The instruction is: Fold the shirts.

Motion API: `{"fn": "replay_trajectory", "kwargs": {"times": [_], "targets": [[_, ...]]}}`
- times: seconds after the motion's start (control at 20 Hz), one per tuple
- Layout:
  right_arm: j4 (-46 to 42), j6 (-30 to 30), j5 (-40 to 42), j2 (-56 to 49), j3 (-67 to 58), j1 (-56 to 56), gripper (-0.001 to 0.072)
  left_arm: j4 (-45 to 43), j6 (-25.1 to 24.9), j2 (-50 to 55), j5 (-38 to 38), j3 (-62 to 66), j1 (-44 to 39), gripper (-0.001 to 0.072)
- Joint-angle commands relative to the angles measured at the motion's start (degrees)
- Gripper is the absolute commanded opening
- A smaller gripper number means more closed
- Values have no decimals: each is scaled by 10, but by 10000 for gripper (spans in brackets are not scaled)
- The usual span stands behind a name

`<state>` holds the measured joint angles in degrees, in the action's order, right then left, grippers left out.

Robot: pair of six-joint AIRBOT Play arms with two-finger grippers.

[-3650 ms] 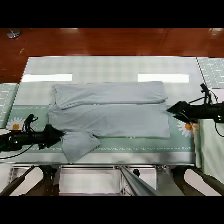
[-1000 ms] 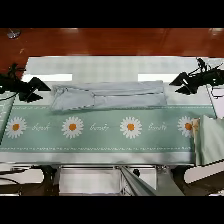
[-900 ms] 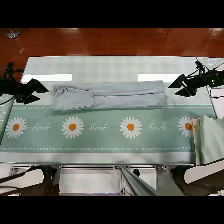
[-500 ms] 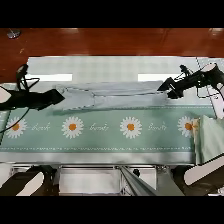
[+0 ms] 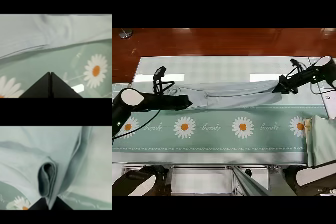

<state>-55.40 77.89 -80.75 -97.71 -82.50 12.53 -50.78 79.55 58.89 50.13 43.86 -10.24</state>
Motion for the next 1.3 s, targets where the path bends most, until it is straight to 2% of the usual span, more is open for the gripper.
{"fn": "replay_trajectory", "kwargs": {"times": [0.0, 0.15, 0.25, 0.35, 0.45, 0.7, 0.9, 1.0, 1.1, 1.25], "targets": [[-35, -25, -6, 136, 76, 10, 24, 45, -43, 10, -64, 19, -74, 20], [-54, -24, 9, 298, 199, 10, 24, 45, -34, 66, -146, 61, -175, 19], [-64, -3, 7, 404, 271, 10, 24, 39, -32, 144, -187, 115, -237, 18], [-65, 22, 6, 481, 315, 10, 24, 36, -21, 250, -157, 197, -275, 17], [-64, 41, -6, 530, 332, 8, 24, 37, 20, 358, -99, 292, -299, 18], [-61, 59, -18, 566, 332, 9, 24, 38, 75, 522, -9, 463, -375, 18], [-51, 58, -6, 566, 332, 8, 25, 50, 84, 554, 5, 488, -445, 19], [-36, 55, -7, 566, 332, 8, 25, 49, 84, 547, 12, 491, -449, 20], [-11, 49, -7, 566, 332, 8, 25, 36, 84, 525, 25, 494, -412, 19], [37, 39, 3, 566, 332, 6, 25, -8, 84, 465, 79, 494, -310, 19]]}}
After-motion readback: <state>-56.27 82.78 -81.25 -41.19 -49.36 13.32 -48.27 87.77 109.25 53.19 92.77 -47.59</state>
